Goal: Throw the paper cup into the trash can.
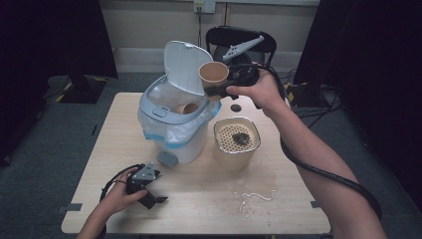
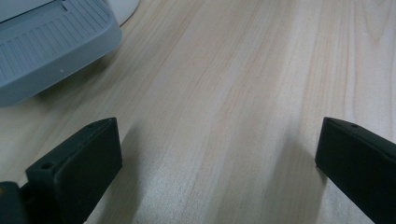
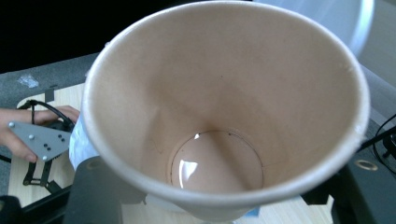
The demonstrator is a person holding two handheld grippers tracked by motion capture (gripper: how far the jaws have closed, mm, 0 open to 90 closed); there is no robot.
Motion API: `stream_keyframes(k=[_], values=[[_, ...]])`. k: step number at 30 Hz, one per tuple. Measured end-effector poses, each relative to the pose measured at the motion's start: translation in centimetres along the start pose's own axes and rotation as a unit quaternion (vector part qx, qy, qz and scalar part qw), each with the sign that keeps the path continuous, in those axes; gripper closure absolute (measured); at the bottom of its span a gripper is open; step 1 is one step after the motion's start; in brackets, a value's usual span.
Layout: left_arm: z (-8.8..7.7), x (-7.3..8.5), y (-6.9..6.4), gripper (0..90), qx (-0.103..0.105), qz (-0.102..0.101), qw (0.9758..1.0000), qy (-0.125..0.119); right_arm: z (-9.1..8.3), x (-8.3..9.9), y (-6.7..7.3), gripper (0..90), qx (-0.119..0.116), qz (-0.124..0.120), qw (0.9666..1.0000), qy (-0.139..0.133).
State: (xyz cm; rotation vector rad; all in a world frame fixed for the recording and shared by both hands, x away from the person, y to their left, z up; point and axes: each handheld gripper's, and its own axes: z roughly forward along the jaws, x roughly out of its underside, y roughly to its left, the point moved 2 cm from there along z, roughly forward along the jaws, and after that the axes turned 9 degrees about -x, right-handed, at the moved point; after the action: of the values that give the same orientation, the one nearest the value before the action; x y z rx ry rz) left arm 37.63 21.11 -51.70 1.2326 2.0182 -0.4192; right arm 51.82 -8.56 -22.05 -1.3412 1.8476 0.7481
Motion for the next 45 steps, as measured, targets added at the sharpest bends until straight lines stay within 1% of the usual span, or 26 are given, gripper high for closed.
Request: stream_keyframes(k=[5,14,15,17,18,20,22,23,24,26,28,29,30,35,41,45], values=[[0.0,0.0,0.0,0.0,0.000,0.000,1.0000,0.000,1.2,-0.8,0.1,34.3,-0.008,0.000,0.9999,-0.010],[0.0,0.0,0.0,0.0,0.000,0.000,1.0000,0.000,3.8,-1.5,0.2,34.2,-0.017,-0.003,0.9998,-0.007],[0.0,0.0,0.0,0.0,0.000,0.001,1.0000,0.000,4.1,-1.5,0.2,34.1,-0.016,-0.005,0.9998,-0.007],[0.0,0.0,0.0,0.0,0.000,0.000,1.0000,0.000,4.7,-1.5,0.1,34.0,-0.010,-0.003,0.9999,-0.004],[0.0,0.0,0.0,0.0,0.000,0.001,1.0000,-0.001,5.0,-1.6,0.0,33.8,-0.013,-0.003,0.9999,-0.005],[0.0,0.0,0.0,0.0,0.002,0.001,1.0000,-0.001,5.6,-1.6,-0.2,31.0,-0.014,-0.004,0.9999,-0.005],[0.0,0.0,0.0,0.0,0.002,0.002,1.0000,-0.001,6.2,-1.6,-0.3,21.4,-0.003,0.002,1.0000,-0.008],[0.0,0.0,0.0,0.0,0.002,0.003,1.0000,-0.001,6.4,-1.5,-0.4,19.9,0.003,0.003,1.0000,-0.006],[0.0,0.0,0.0,0.0,0.003,0.003,1.0000,-0.001,6.5,-1.5,-0.3,19.3,0.005,-0.002,1.0000,-0.005],[0.0,0.0,0.0,0.0,0.004,0.004,1.0000,-0.001,6.4,-1.4,-0.2,17.0,-0.003,-0.003,1.0000,-0.006],[0.0,0.0,0.0,0.0,0.004,0.004,1.0000,-0.001,6.2,-1.3,0.0,18.7,-0.011,-0.005,0.9999,-0.004],[0.0,0.0,0.0,0.0,0.004,0.004,1.0000,-0.001,6.0,-1.1,0.1,19.1,-0.008,-0.008,0.9999,0.002],[0.0,0.0,0.0,0.0,0.004,0.004,1.0000,-0.001,5.8,-1.0,0.1,19.5,-0.010,-0.008,0.9999,0.003],[0.0,0.0,0.0,0.0,0.004,0.004,1.0000,0.000,4.6,-0.3,0.4,21.3,-0.017,-0.005,0.9998,0.001],[0.0,0.0,0.0,0.0,0.004,0.004,1.0000,0.000,3.6,0.8,0.5,21.4,-0.009,-0.002,0.9999,0.013],[0.0,0.0,0.0,0.0,0.004,0.004,1.0000,0.000,3.0,1.5,0.1,21.7,0.000,0.005,0.9999,0.015]])
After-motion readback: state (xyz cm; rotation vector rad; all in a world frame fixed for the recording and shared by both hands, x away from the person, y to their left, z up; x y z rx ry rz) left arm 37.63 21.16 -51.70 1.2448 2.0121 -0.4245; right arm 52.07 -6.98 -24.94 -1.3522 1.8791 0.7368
